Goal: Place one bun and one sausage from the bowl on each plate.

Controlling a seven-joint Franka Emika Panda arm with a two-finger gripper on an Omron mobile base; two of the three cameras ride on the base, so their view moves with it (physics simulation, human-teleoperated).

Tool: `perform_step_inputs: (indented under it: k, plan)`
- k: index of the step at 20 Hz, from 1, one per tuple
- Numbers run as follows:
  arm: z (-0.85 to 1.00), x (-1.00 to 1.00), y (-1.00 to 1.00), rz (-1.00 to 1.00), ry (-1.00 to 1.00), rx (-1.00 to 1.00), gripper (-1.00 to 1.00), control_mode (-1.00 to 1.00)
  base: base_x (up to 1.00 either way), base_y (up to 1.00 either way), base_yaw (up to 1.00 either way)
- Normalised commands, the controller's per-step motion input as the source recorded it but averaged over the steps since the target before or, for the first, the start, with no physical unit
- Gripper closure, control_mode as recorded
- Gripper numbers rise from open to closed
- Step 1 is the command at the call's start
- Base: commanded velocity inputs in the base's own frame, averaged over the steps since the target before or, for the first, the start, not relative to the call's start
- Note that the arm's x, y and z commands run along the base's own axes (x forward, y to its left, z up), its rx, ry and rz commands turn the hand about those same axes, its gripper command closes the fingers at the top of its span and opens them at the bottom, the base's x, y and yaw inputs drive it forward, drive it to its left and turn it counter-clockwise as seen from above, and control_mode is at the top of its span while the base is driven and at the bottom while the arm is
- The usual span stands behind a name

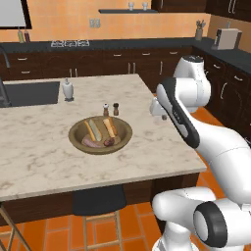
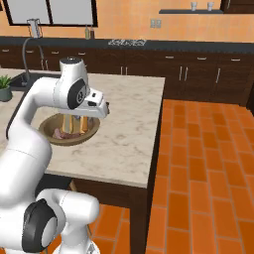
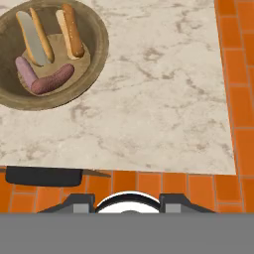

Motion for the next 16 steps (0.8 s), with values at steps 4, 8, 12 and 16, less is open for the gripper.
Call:
perform_step_inputs:
  k: [4,8,12,16]
  plan:
    - [0.0,-0.22,0.25,0.0,-0.02,0.0,-1.0,-1.0,0.0,0.0,0.0]
    - [0.0,0.13,0.98,0.04,0.02,0.0,-1.0,-1.0,0.0,0.0,0.0]
    - [0.0,0.66,0.75,0.0,0.01,0.0,-1.0,-1.0,0.0,0.0,0.0]
    - [-0.27,0.8,0.36,0.0,0.02,0.0,-1.0,-1.0,0.0,0.0,0.0]
